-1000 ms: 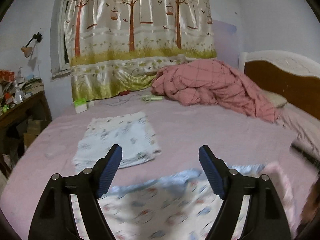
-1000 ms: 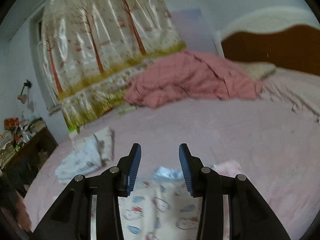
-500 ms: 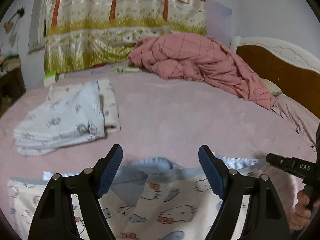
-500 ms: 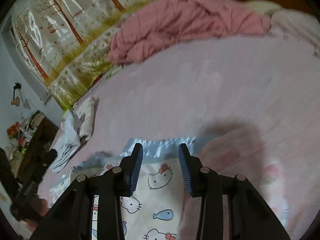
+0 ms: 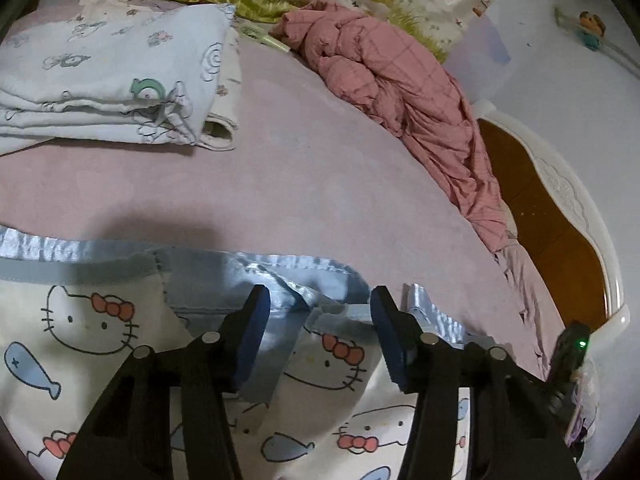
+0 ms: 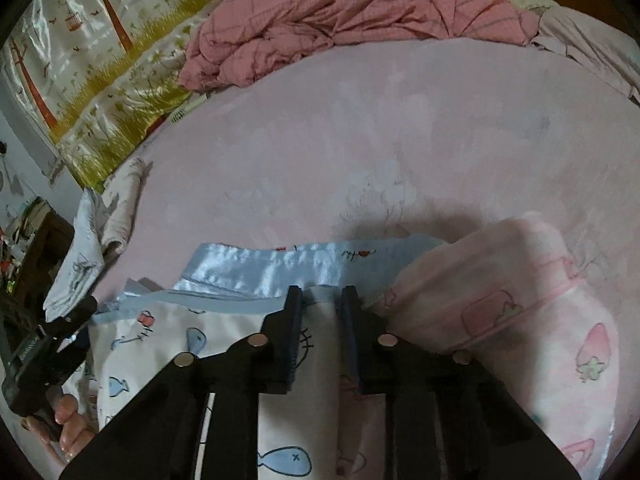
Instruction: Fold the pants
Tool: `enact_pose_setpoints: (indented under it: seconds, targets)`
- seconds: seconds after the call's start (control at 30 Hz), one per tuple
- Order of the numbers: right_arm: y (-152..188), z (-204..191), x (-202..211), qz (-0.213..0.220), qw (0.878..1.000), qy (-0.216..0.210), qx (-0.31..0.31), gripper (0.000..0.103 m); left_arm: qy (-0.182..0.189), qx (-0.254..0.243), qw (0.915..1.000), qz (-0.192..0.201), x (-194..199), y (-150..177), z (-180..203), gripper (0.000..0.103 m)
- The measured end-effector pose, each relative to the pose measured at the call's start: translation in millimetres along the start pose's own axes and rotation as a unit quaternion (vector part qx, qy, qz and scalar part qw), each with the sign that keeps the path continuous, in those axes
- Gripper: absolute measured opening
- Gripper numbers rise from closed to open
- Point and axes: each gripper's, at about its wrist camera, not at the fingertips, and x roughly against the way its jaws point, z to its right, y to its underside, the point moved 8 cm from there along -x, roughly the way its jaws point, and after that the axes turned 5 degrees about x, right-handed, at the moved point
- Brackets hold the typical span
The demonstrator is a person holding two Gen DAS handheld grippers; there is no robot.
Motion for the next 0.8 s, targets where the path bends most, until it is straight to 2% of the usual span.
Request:
enact_pose_setpoints:
  seconds: [0.1,0.3,0.4,0.5,0.53,0.63,0.7,0.73,0.77,0.8]
  targets:
    - [0,0,1,0.002,1.000,-0.002,0.002,0.010,-0.008,-0.009,0.9999,-0.005,-3,3,2,0.050]
    - [-5,0,14,0.019,1.000,-0.005,-0.001,0.007,0.018,-0.006,0.9998,-0.005,9,1,4,0.050]
    - [-11,-3,29,0.046,0.999,0.000,0.005,0.007,-0.013,-0.062,0.9979,0.010,23,2,14,0.051]
    - [-16,-7,48,0.075,0.997,-0.003,0.014,0.007,-0.078,-0.139,0.9871,0.010,21,6,27,0.051]
    - [-16,-8,52,0.079,0.997,-0.004,0.016,0.007,-0.087,-0.156,0.9839,0.005,18,10,29,0.051]
    - [-17,-10,63,0.087,0.996,-0.004,0.019,0.007,-0.101,-0.174,0.9793,-0.025,1,22,28,0.051]
    - [-16,-8,68,0.092,0.996,0.008,0.020,0.007,-0.129,-0.174,0.9758,-0.031,-7,28,21,0.051]
    - [-16,-7,68,0.093,0.995,0.014,0.021,0.007,-0.139,-0.173,0.9745,-0.032,-11,29,18,0.045]
    - [-17,-6,69,0.093,0.995,0.019,0.022,0.007,-0.140,-0.171,0.9746,-0.036,-12,31,15,0.027]
    - [-17,-5,69,0.092,0.995,0.021,0.022,0.007,-0.135,-0.167,0.9760,-0.040,-11,33,12,0.016]
